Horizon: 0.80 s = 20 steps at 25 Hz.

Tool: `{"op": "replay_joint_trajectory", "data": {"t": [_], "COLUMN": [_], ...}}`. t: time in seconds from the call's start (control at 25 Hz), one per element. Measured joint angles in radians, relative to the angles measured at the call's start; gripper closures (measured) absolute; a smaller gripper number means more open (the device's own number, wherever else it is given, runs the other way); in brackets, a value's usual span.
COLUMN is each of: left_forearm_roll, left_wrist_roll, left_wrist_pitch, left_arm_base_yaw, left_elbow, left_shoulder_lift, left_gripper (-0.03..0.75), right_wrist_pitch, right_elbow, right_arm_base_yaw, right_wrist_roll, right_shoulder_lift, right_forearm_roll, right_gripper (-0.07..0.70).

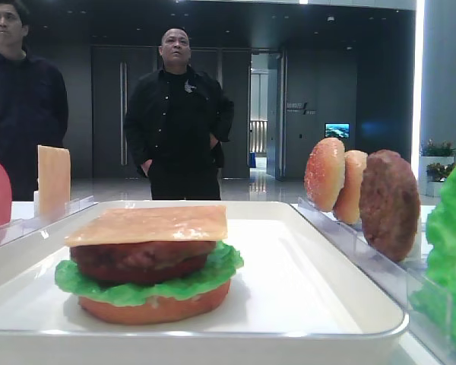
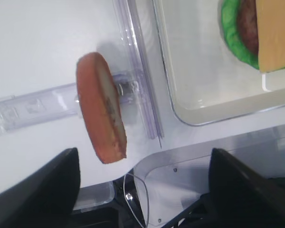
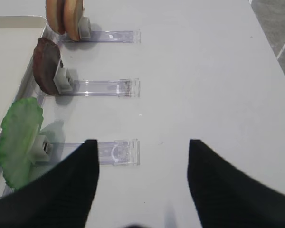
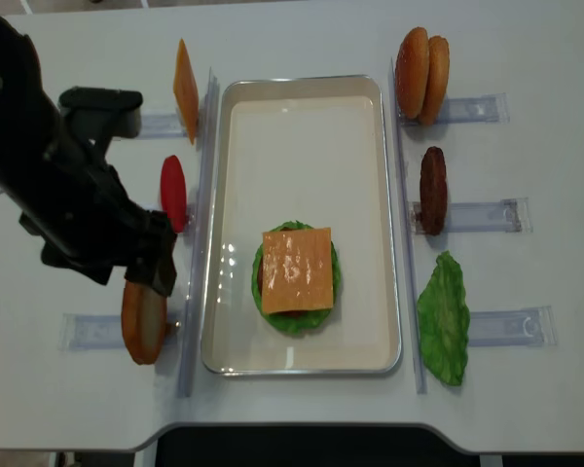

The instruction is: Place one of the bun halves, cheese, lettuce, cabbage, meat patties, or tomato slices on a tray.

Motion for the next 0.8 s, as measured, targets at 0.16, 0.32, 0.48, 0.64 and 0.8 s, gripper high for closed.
{"op": "replay_joint_trajectory", "data": {"t": [0.16,0.32,0.48,0.64,0.8], "left_forearm_roll": [0.024,0.024,0.033,0.036,0.04], "left_wrist_roll": [0.028,0.101,0.185,0.246,0.284], "left_wrist_pitch": [0.0,0.0,0.002,0.004,0.008], "left_arm_base_yaw": [0.051,0.154,0.282,0.414,0.488], "left_elbow": [-0.026,-0.027,-0.03,-0.03,-0.03], "left_shoulder_lift": [-0.01,-0.032,-0.061,-0.104,-0.137], "left_gripper": [0.066,0.066,0.066,0.066,0.066], "right_wrist_pitch": [0.0,0.0,0.0,0.0,0.0], "right_elbow": [0.0,0.0,0.0,0.0,0.0], "right_arm_base_yaw": [0.0,0.0,0.0,0.0,0.0], "right_wrist_roll": [0.0,0.0,0.0,0.0,0.0], "right_shoulder_lift": [0.0,0.0,0.0,0.0,0.0], "right_forearm_roll": [0.0,0.0,0.0,0.0,0.0], "right_gripper": [0.234,0.234,0.234,0.234,0.234]}}
